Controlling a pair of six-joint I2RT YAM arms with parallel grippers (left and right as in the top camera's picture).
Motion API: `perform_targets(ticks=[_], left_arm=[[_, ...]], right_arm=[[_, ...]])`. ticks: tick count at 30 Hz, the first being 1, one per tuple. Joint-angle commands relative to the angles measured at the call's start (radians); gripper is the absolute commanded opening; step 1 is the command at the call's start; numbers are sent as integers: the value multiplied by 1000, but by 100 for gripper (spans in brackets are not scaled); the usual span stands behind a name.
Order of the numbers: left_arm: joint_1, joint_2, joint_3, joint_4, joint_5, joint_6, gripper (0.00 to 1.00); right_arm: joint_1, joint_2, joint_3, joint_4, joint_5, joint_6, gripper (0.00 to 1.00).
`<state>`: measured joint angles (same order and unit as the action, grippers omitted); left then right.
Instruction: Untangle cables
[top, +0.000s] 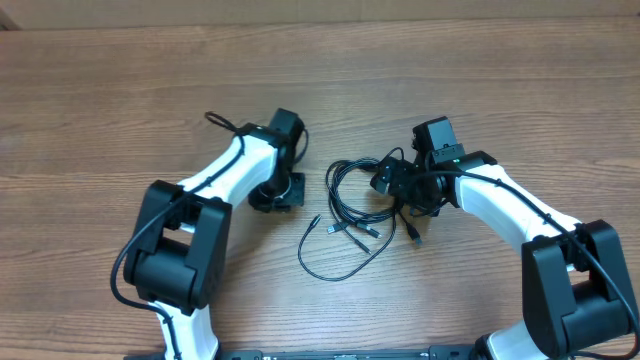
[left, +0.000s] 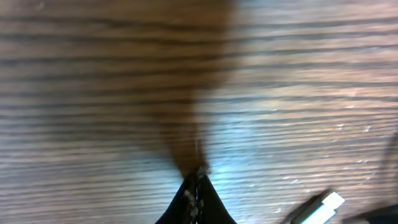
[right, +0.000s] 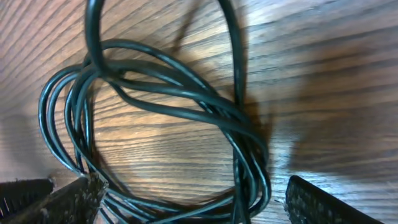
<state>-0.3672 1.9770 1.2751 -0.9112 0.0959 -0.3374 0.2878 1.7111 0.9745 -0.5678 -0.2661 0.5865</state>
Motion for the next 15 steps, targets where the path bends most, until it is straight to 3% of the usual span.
perform_targets(ticks=[1,7,9,15], left_arm=[[32,-5,25,-9,171,77,4],[39,-8,102,2,387,159,12],[31,-8,105,24,396,159,20],[-3,-7,102,106,372,156,33]], right_arm=[[-10,8,-5,7,-26,-57,92],[-66,8,22,-5,-111,-103,91],[-87,8,22,-4,-146,-118,91],[-140,8,21,-20,-147,-134,91]])
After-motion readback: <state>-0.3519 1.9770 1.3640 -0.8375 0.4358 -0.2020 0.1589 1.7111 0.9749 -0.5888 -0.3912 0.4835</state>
